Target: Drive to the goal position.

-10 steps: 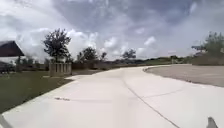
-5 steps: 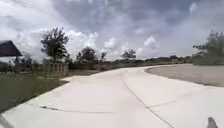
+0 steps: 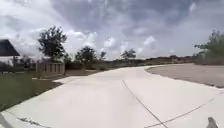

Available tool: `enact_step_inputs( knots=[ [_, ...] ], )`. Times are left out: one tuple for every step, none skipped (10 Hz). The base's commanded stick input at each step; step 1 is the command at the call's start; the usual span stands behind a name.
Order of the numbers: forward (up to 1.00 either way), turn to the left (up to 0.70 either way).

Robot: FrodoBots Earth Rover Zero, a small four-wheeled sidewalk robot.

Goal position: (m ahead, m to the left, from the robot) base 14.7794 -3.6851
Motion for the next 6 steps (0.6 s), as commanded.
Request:
enact_step_inputs(
  knots=[
    [0.70, -0.35],
    [0.70, -0.27],
    [0.70, -0.07],
    [0.70, 0.00],
    [0.70, 0.00],
    [0.70, 0.00]
  ],
)
